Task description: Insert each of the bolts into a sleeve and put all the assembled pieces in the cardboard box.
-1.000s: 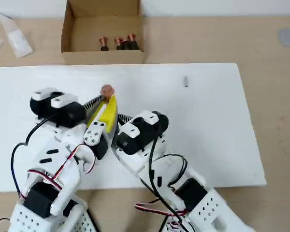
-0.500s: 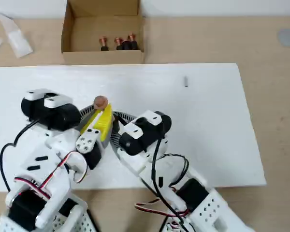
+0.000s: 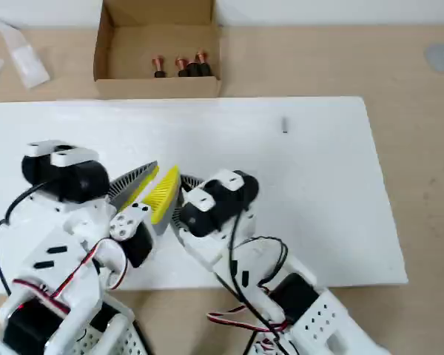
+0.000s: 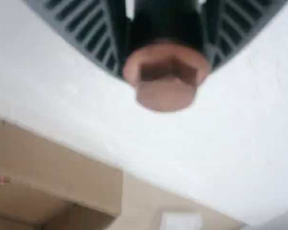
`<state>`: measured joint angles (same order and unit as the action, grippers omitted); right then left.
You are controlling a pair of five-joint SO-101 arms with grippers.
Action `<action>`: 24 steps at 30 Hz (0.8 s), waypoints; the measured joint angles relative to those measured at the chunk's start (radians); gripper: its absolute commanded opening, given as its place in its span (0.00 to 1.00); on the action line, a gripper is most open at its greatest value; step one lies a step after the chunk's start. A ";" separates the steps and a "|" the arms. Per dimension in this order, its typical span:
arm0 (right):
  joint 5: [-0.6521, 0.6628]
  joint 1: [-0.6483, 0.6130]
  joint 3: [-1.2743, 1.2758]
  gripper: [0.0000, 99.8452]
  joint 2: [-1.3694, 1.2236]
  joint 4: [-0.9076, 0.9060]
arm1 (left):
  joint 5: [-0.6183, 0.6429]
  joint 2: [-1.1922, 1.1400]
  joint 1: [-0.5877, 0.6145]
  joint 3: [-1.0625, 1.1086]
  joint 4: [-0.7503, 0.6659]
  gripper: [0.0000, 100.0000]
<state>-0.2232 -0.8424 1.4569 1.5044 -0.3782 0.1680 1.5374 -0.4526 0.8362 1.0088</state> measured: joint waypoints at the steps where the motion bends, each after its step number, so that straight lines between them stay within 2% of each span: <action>1: 0.000 0.000 -0.002 0.01 0.000 0.000 | 0.009 0.000 0.000 -0.023 0.012 0.12; 3: 0.000 0.000 -0.003 0.01 0.002 0.000 | 0.015 -0.003 0.000 -0.066 0.032 0.12; 5: 0.000 0.025 -0.002 0.01 0.002 -0.002 | 0.014 -0.026 0.006 -0.098 0.049 0.08; 8: 0.000 0.089 -0.040 0.01 -0.009 -0.003 | -0.044 -0.077 0.110 -0.130 0.051 0.00; 12: 0.000 0.160 -0.210 0.01 -0.117 -0.003 | -0.135 -0.163 0.256 -0.133 0.018 0.00; 19: 0.000 0.279 -0.569 0.01 -0.532 0.002 | -0.160 -0.181 0.385 -0.133 0.015 0.00; 24: 0.000 0.344 -0.844 0.01 -0.896 0.114 | -0.160 -0.186 0.439 -0.117 0.015 0.00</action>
<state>-0.2232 -0.4987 0.6130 0.6084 -0.2647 0.0084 1.3518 -0.0138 0.7196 1.0242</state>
